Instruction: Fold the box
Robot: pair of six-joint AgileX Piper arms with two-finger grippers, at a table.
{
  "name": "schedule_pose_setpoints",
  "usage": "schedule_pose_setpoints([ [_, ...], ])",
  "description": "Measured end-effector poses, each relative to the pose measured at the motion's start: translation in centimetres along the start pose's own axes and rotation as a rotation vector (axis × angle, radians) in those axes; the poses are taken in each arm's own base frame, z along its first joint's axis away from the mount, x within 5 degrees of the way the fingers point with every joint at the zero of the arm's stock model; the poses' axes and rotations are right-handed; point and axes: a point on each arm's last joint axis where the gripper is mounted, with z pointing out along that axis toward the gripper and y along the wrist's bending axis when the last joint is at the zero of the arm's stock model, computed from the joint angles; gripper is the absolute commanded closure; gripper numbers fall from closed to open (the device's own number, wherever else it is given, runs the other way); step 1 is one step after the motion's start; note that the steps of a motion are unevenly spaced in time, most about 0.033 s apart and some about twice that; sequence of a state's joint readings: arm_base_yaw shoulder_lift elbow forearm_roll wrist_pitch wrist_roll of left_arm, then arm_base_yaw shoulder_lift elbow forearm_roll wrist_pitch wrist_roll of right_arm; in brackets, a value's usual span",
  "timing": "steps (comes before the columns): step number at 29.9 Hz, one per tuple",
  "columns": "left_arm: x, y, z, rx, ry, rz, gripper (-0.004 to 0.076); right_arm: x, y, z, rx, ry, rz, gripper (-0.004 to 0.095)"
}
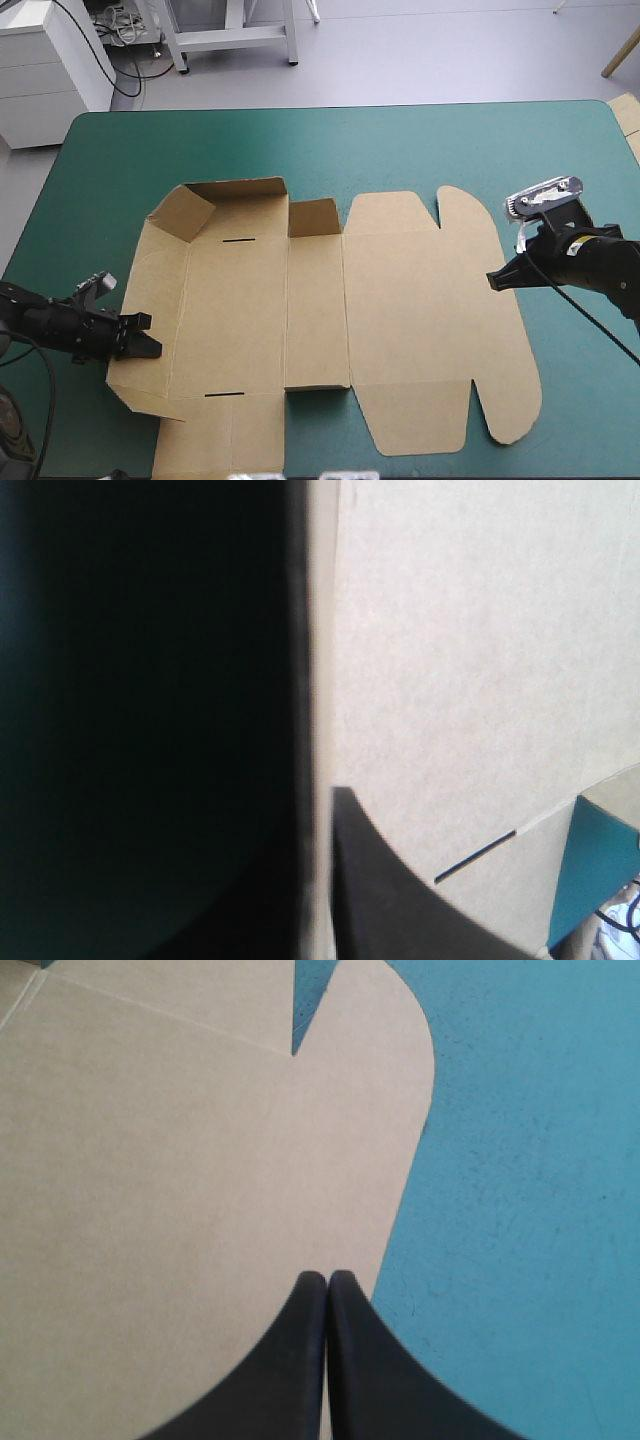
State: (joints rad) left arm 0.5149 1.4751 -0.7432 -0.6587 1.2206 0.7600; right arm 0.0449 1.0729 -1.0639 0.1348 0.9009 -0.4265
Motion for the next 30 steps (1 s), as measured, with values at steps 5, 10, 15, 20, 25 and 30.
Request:
schedule_pose_setpoints([
  [5, -2.1, -0.5, -2.0, -0.058, -0.050, 0.062, 0.0731, -0.1, 0.0, 0.0, 0.005, -0.011, -0.001, 0.0924],
  [10, -5.3, -3.4, -3.9, -0.194, -0.069, 0.272, 0.0731, -0.1, -0.1, 0.0, 0.006, -0.013, -0.001, 0.0924],
  [15, -7.9, -8.1, -4.0, -0.299, -0.042, 0.526, 0.0731, -0.1, -0.1, 0.0, 0.006, -0.013, -0.002, 0.0924],
  [20, -10.4, -11.9, -3.4, -0.399, -0.036, 0.738, 0.0731, -0.1, 0.0, 0.0, 0.004, -0.009, -0.002, 0.0924],
  [25, -12.1, -14.7, -1.9, -0.493, -0.031, 0.907, 0.0731, 0.0, 0.1, -1.0, 0.016, -0.041, -0.006, 0.0924],
  [30, -12.7, -17.3, 0.1, -0.596, -0.071, 1.090, 0.0731, 0.3, 0.5, -3.3, 0.042, -0.113, -0.014, 0.0924],
])
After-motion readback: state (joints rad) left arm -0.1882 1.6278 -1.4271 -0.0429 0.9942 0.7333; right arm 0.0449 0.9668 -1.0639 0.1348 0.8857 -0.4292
